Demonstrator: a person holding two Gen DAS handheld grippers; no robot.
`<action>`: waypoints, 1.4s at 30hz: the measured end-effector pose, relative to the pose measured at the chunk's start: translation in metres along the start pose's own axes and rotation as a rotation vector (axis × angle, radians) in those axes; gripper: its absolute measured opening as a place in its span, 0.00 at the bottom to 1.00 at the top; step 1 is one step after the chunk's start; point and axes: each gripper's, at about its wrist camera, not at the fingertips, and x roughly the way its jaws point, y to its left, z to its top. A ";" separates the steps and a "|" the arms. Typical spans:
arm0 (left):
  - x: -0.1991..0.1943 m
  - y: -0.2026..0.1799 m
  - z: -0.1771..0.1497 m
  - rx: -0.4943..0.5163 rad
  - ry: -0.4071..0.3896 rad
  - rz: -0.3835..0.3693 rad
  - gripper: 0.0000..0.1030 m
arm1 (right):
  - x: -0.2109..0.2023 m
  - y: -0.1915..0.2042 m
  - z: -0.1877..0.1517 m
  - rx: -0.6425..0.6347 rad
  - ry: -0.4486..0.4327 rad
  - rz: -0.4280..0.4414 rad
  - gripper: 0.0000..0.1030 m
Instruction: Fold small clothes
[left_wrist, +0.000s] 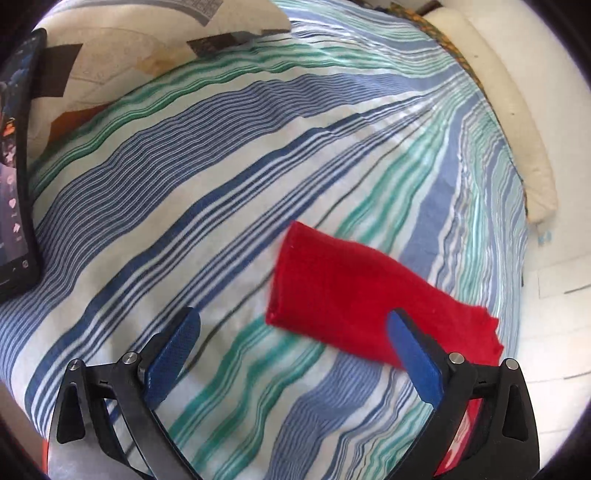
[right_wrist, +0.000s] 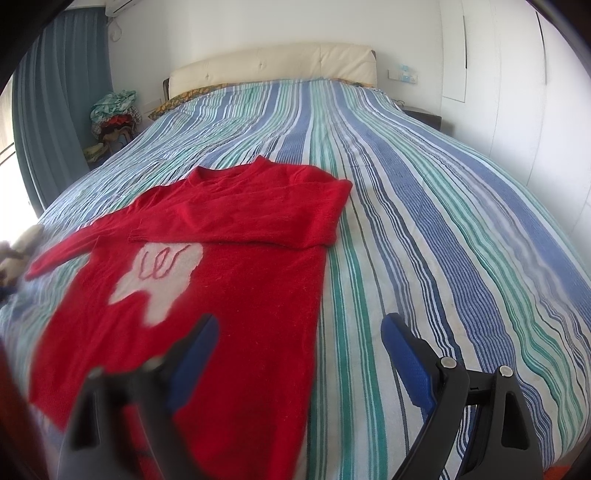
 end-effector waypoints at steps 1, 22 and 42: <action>0.006 -0.002 0.003 -0.002 0.007 -0.004 0.92 | 0.000 0.001 0.000 -0.003 -0.001 -0.001 0.86; -0.047 -0.416 -0.177 0.945 0.037 -0.321 0.07 | -0.002 -0.021 0.008 0.104 -0.025 0.048 0.86; 0.024 -0.288 -0.162 0.912 0.015 -0.055 0.70 | 0.000 -0.051 0.012 0.251 -0.019 0.079 0.87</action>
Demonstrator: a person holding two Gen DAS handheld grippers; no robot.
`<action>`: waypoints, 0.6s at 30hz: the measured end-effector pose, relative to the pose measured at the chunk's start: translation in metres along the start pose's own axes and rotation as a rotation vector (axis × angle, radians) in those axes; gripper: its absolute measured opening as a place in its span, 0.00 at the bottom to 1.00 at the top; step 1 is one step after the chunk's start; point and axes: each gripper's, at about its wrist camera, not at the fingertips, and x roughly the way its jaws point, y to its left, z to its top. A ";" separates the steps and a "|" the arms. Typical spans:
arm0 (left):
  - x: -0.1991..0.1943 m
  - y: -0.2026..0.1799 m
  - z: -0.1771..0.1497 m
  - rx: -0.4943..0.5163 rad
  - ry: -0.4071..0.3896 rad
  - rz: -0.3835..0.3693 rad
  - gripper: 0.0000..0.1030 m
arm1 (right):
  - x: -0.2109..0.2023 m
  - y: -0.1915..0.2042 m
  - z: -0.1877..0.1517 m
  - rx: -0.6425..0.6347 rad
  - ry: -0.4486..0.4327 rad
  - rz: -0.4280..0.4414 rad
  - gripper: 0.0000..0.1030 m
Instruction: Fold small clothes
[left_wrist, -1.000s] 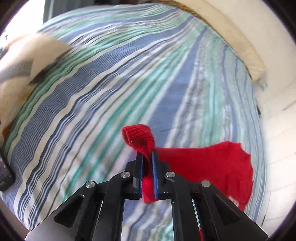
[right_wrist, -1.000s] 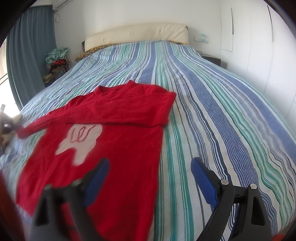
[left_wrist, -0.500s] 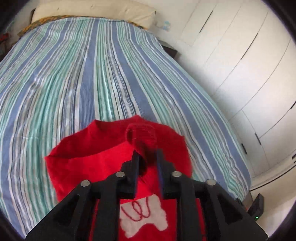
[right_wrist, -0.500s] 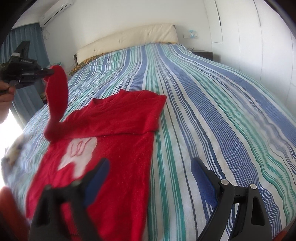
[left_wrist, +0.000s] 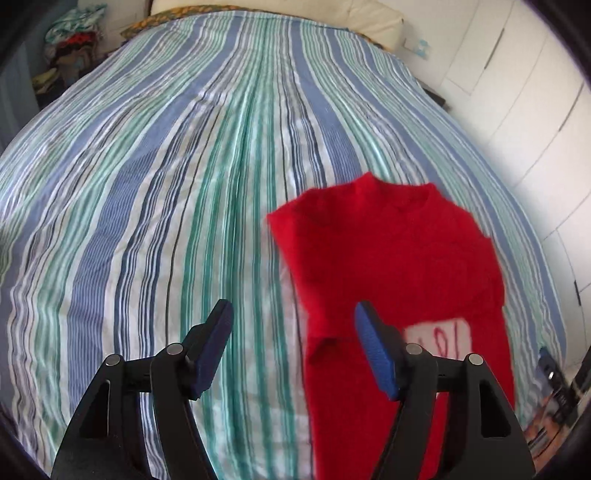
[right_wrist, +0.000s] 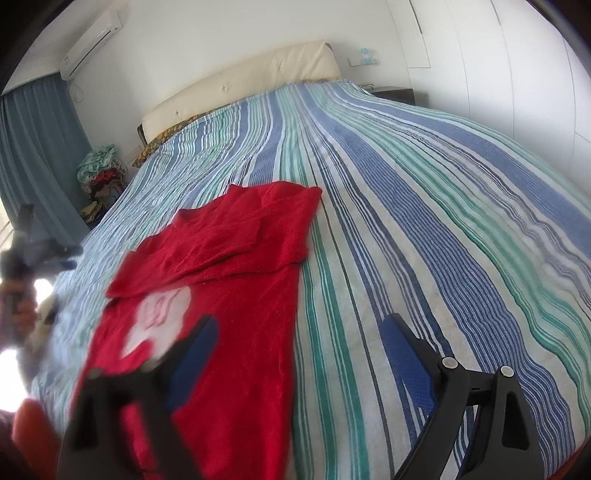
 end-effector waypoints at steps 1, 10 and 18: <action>0.006 -0.003 -0.012 0.039 0.017 0.003 0.73 | 0.001 0.001 0.000 -0.003 0.002 0.000 0.87; 0.070 -0.049 -0.034 0.148 -0.018 0.250 0.69 | 0.004 0.009 -0.006 -0.053 0.016 -0.038 0.87; 0.069 -0.008 -0.057 -0.104 -0.053 0.266 0.03 | -0.004 0.005 -0.006 -0.051 -0.005 -0.060 0.87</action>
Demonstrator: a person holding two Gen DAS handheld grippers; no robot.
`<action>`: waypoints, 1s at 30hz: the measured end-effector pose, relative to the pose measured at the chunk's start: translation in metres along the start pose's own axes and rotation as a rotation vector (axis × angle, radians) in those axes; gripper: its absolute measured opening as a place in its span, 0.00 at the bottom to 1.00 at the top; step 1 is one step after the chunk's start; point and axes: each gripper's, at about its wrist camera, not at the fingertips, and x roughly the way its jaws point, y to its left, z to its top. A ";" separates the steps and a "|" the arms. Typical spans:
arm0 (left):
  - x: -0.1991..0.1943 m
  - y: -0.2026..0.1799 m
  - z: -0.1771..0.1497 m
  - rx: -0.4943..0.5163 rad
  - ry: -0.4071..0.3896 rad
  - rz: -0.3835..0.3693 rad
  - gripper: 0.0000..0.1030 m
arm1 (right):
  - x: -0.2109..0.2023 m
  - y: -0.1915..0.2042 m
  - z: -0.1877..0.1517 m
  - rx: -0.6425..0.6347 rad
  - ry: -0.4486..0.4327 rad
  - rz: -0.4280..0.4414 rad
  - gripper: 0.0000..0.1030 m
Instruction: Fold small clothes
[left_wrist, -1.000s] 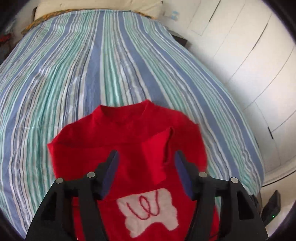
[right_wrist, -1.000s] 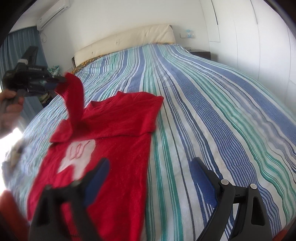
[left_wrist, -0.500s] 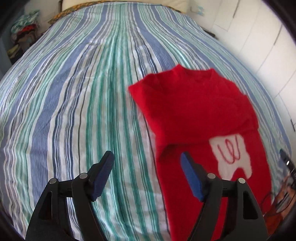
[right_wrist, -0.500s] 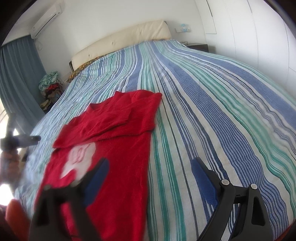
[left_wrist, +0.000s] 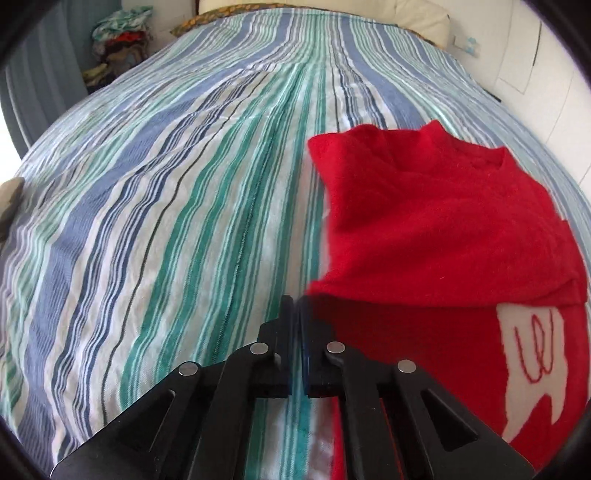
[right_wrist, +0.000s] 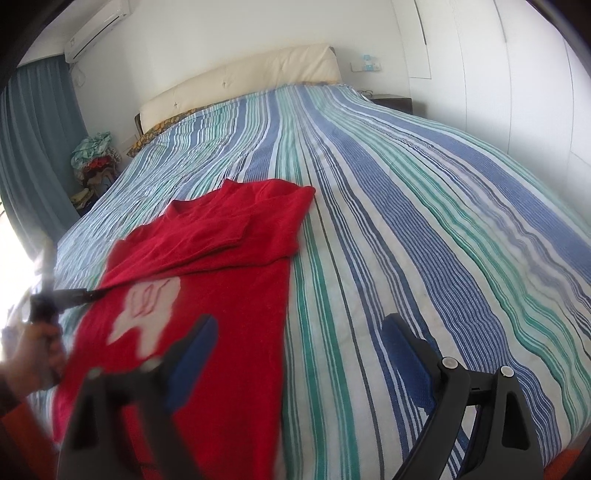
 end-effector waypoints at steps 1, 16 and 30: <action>0.002 0.005 -0.001 -0.013 0.012 -0.006 0.06 | 0.002 -0.002 0.000 0.009 0.005 0.004 0.87; -0.042 0.091 -0.027 -0.030 -0.036 0.101 0.94 | -0.010 -0.011 0.007 0.031 -0.048 -0.039 0.87; -0.004 0.134 -0.046 -0.154 -0.029 0.072 1.00 | -0.019 0.000 0.002 -0.039 -0.061 -0.119 0.87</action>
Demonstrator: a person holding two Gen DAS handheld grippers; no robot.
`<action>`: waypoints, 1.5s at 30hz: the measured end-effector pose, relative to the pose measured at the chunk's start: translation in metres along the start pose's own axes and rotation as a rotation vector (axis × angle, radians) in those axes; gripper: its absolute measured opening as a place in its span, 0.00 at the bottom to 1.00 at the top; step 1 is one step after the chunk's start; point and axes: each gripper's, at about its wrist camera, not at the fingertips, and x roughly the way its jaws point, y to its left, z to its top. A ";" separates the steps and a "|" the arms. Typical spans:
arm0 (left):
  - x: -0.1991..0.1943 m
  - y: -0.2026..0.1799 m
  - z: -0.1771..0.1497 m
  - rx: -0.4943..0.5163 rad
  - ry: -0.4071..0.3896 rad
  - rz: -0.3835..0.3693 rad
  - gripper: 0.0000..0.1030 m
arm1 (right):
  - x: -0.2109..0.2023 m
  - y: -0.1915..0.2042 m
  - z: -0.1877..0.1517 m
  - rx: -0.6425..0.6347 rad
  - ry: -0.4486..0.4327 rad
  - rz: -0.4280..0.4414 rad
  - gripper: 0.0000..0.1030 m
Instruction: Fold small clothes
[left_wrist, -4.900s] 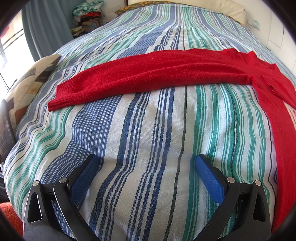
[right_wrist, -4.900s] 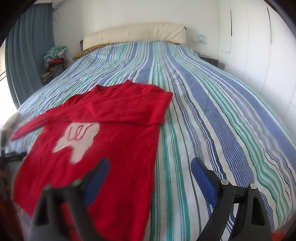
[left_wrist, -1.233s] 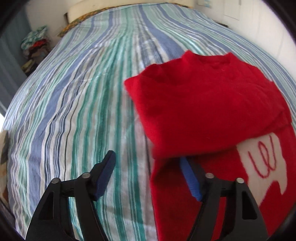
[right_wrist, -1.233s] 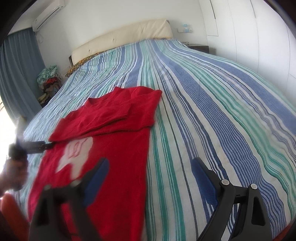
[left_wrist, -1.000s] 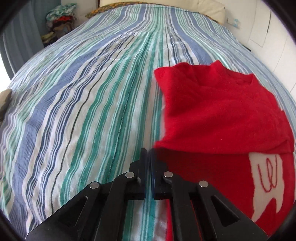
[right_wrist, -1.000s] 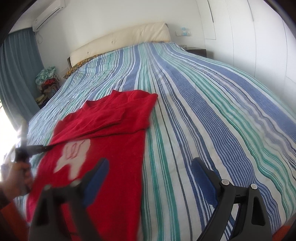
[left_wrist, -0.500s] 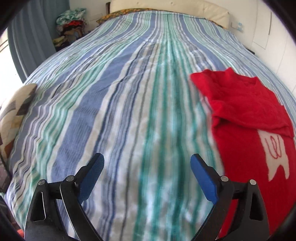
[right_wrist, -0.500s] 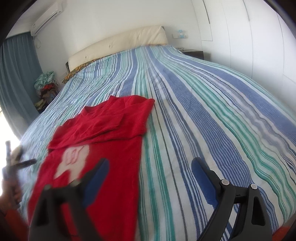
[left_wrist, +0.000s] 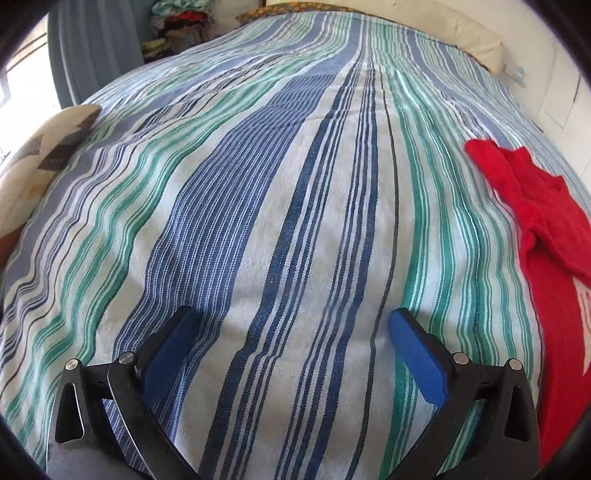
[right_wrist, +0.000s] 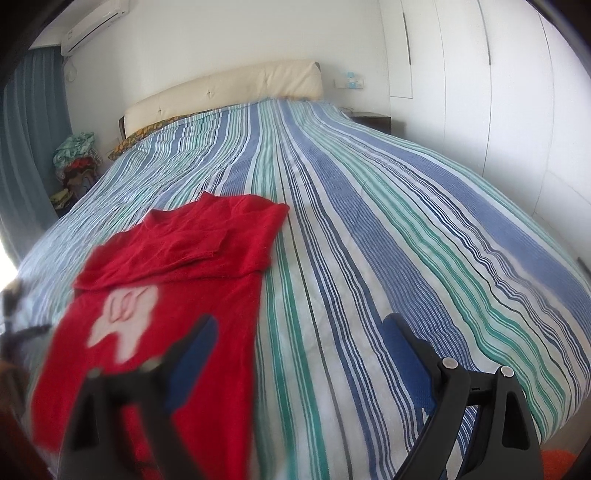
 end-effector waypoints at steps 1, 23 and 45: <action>0.000 0.001 0.000 -0.005 -0.002 -0.007 1.00 | 0.001 0.001 0.000 -0.001 0.002 0.001 0.87; -0.002 0.002 -0.001 -0.002 -0.001 -0.002 1.00 | 0.007 -0.004 -0.001 0.035 0.021 0.016 0.87; -0.002 0.002 -0.001 -0.003 0.000 -0.001 1.00 | 0.008 -0.002 -0.001 0.027 0.022 0.018 0.87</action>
